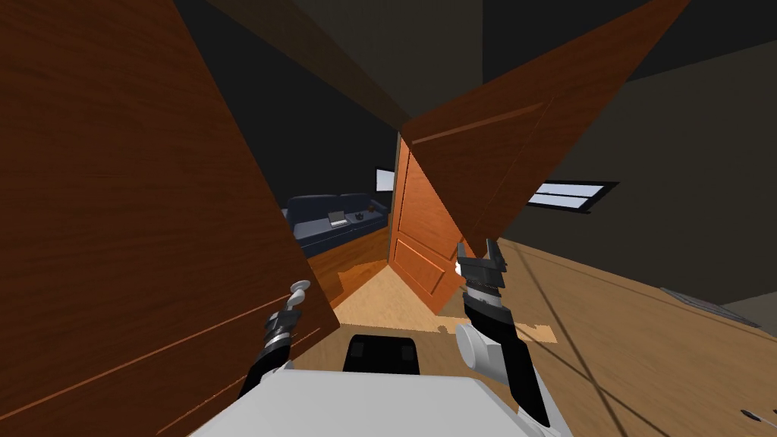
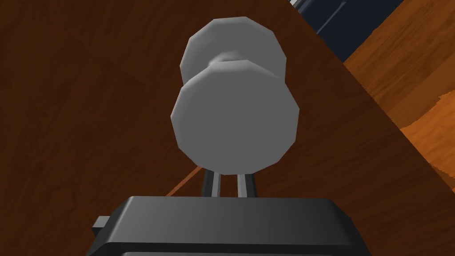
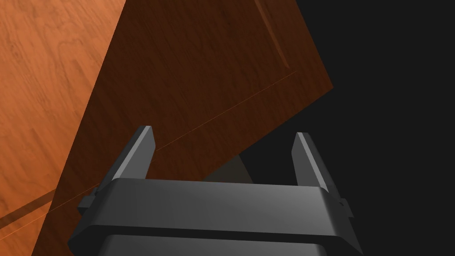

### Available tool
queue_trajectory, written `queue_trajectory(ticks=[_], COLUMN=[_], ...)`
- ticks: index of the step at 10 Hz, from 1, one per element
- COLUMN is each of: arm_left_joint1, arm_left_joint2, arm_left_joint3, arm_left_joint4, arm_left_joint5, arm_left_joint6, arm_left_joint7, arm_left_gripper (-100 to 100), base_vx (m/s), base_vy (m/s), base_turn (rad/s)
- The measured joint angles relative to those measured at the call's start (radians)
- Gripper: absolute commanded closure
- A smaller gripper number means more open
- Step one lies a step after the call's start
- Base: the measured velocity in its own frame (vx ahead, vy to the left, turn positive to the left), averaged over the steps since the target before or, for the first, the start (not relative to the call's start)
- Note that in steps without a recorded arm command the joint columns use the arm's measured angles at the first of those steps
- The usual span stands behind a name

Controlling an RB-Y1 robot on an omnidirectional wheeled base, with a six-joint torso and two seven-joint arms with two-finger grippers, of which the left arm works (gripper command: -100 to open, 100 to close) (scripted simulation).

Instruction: Pull the door open

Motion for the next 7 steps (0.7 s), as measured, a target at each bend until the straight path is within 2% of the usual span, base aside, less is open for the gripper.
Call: queue_trajectory(ticks=[3, 4, 6, 7], arm_left_joint1=[0.002, 0.011, 0.015, 0.022], arm_left_joint2=[0.001, -0.001, -0.003, -0.014], arm_left_joint3=[-0.01, -0.012, -0.015, -0.025], arm_left_joint4=[0.003, -0.015, -0.017, -0.038], arm_left_joint5=[0.03, 0.038, 0.059, 0.066], arm_left_joint6=[-0.006, 0.004, 0.001, 0.002], arm_left_joint7=[0.074, 0.091, 0.13, 0.145], arm_left_gripper=[100, -100, -100, -100], base_vx=[-0.048, -0.059, -0.1, -0.092], base_vy=[0.004, 0.023, 0.014, -0.028], base_turn=[-0.072, 0.004, -0.041, -0.056])
